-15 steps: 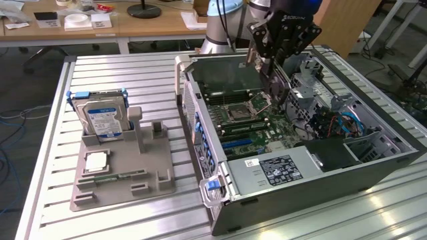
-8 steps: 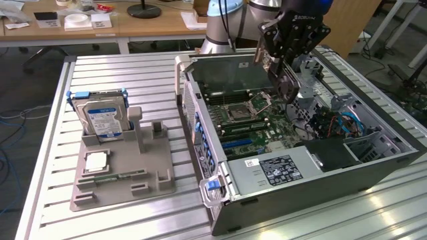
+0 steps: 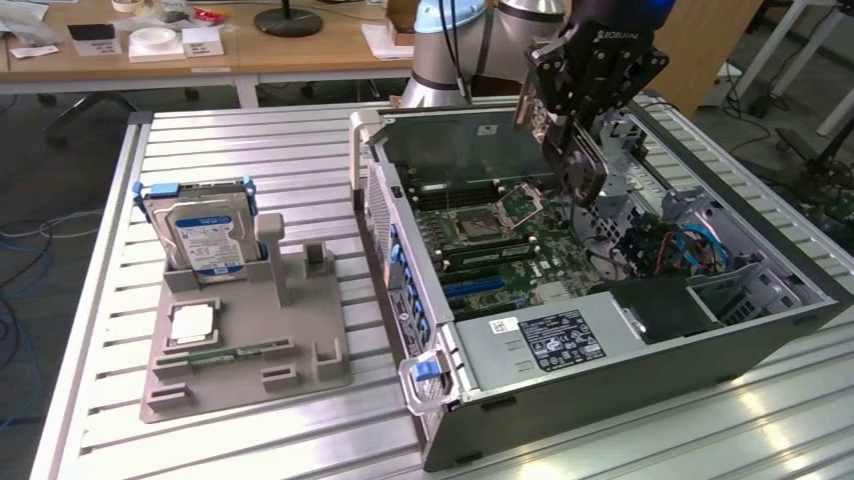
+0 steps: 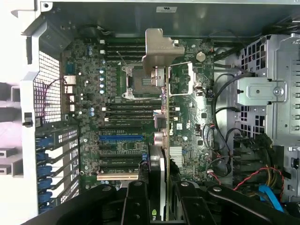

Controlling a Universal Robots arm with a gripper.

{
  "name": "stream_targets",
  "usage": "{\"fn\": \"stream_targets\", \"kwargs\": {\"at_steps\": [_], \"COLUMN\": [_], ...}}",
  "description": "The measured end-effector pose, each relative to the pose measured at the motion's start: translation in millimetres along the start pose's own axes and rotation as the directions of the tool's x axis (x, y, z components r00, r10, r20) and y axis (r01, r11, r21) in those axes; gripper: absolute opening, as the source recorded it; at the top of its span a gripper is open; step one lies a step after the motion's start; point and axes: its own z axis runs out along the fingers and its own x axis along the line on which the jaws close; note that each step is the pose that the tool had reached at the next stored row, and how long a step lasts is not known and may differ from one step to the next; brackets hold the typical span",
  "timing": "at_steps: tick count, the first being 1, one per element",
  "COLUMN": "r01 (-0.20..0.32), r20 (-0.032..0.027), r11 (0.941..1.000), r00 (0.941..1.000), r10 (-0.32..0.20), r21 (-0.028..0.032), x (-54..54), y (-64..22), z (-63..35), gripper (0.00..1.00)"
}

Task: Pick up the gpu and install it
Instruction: 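Pick up the gpu and move the gpu toward the slot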

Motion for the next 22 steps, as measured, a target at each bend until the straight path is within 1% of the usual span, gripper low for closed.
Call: {"fn": "stream_targets", "kwargs": {"at_steps": [2, 4, 10, 13, 22], "r01": [0.000, 0.000, 0.000, 0.000, 0.000], "r20": [0.0000, 0.0000, 0.0000, 0.0000, 0.0000], "r11": [1.0000, 1.0000, 1.0000, 1.0000, 1.0000], "r00": [1.0000, 1.0000, 1.0000, 1.0000, 1.0000], "r10": [0.000, 0.000, 0.000, 0.000, 0.000], "r21": [-0.0001, 0.0001, 0.0000, 0.0000, 0.0000], "x": [-1.8, -6.6, -30.1, -38.6, -40.7], "y": [0.1, 0.2, 0.7, 1.0, 1.1], "z": [0.1, 0.2, 0.8, 1.0, 1.1], "gripper": [0.27, 0.27, 0.27, 0.27, 0.27]}}
